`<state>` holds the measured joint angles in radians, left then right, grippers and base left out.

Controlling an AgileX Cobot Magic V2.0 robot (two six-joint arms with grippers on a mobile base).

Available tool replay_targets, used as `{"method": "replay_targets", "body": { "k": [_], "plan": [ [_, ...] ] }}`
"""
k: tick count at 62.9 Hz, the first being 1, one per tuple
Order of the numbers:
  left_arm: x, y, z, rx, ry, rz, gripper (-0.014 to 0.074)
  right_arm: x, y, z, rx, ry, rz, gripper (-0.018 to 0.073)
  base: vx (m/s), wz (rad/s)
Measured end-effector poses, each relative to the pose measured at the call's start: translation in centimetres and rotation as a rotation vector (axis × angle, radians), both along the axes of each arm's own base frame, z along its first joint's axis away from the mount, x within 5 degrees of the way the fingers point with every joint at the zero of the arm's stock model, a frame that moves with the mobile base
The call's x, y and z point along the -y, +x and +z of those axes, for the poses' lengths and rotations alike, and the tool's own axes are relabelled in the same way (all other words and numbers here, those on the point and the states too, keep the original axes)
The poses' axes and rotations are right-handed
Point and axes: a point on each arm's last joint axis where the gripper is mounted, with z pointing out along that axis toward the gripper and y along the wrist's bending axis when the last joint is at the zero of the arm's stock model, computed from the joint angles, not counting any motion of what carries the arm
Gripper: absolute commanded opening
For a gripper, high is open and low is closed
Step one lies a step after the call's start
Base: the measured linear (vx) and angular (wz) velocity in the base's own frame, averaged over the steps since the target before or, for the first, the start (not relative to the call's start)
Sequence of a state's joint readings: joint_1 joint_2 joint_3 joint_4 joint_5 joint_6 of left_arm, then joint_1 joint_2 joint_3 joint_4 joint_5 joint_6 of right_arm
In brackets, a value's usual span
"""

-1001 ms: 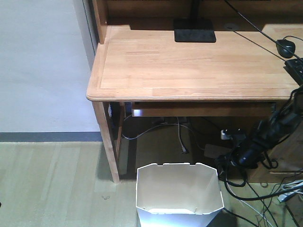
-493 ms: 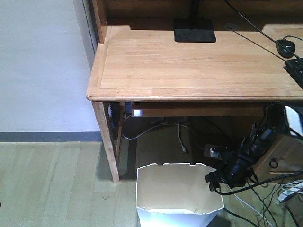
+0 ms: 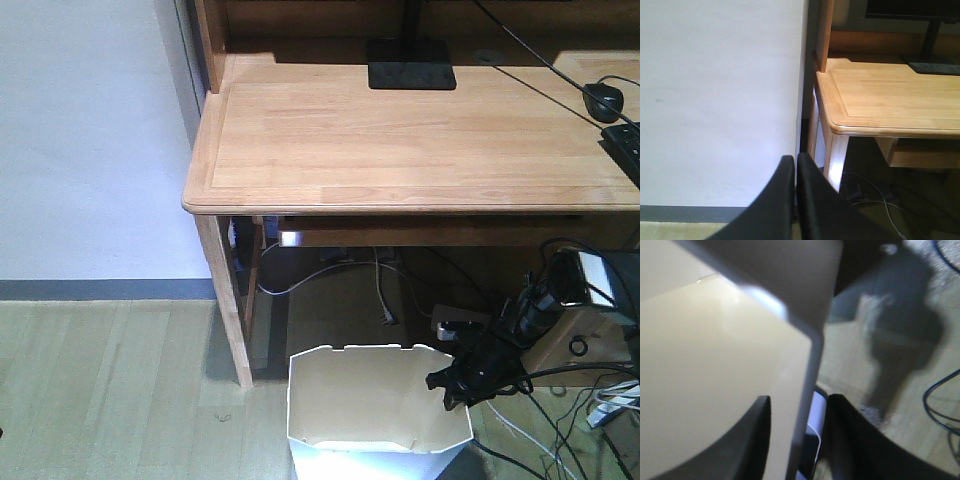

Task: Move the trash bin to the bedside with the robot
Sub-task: 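Lower the right gripper down to the rim of the white bin, then close the right gripper on the bin rim and drag it out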

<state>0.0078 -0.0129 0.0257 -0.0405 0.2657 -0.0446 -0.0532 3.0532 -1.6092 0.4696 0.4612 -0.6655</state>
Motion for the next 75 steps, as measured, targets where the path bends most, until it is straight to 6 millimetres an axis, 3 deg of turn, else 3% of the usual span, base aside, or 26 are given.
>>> {"method": "replay_targets", "body": {
  "k": [16,40,58,66,75],
  "plan": [
    [0.0,0.0,0.0,0.0,0.0,0.0,-0.0006,0.2,0.7,-0.9,-0.052,0.033,-0.001,-0.0017,0.0,0.0],
    [0.0,0.0,0.0,0.0,0.0,0.0,-0.0006,0.7,0.9,-0.1,-0.023,0.03,-0.012,-0.0008,0.0,0.0],
    [0.0,0.0,0.0,0.0,0.0,0.0,-0.0006,3.9,0.7,3.9,0.125,0.093,-0.108,-0.0006,0.0,0.0],
    [0.0,0.0,0.0,0.0,0.0,0.0,-0.0006,5.4,1.1,6.8,0.192,0.114,-0.15,-0.0005,0.0,0.0],
    [0.0,0.0,0.0,0.0,0.0,0.0,-0.0006,5.8,0.7,9.2,0.217,0.126,-0.157,-0.0005,0.0,0.0]
  ]
}}
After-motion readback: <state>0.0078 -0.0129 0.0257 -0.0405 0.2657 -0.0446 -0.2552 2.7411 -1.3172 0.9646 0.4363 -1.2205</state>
